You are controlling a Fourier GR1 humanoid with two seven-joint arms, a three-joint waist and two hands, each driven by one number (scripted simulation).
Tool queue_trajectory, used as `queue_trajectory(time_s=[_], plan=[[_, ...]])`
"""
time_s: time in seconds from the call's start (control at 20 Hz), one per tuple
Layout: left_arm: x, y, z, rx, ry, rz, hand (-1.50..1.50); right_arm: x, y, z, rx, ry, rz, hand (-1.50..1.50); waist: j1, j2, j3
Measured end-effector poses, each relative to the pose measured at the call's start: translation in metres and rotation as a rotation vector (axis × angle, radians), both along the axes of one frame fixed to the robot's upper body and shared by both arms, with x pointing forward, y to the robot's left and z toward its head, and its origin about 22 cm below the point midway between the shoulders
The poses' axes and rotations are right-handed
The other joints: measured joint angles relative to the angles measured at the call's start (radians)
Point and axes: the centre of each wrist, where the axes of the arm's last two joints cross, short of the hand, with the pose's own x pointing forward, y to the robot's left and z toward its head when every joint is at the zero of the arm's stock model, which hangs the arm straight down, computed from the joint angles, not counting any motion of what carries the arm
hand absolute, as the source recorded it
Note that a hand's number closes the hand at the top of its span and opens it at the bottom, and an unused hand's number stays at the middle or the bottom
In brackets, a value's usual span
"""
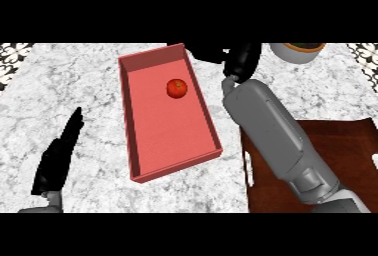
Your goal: Pick the tomato from the tray and place it in the cardboard box
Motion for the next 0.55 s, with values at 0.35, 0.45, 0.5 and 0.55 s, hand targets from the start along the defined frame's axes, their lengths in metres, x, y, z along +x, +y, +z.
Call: queue_trajectory(time_s=[0.35,0.45,0.5,0.55], plan=[[-0.006,0.010,0.003,-0.001,0.013,0.034,0.00,-0.026,-0.079,-0.006,0.076,-0.064,-0.100,-1.50,-0.033,-0.010,0.000],[-0.009,0.011,0.001,-0.004,0.016,0.039,0.00,-0.043,-0.102,-0.008,0.089,-0.075,-0.108,-1.50,-0.038,-0.011,0.000],[-0.008,0.013,0.000,-0.005,0.016,0.039,0.00,-0.053,-0.115,-0.010,0.085,-0.077,-0.105,-1.50,-0.040,-0.010,0.000],[-0.009,0.011,0.002,-0.006,0.012,0.038,0.00,-0.062,-0.127,-0.009,0.087,-0.080,-0.101,-1.50,-0.040,-0.010,0.000]])
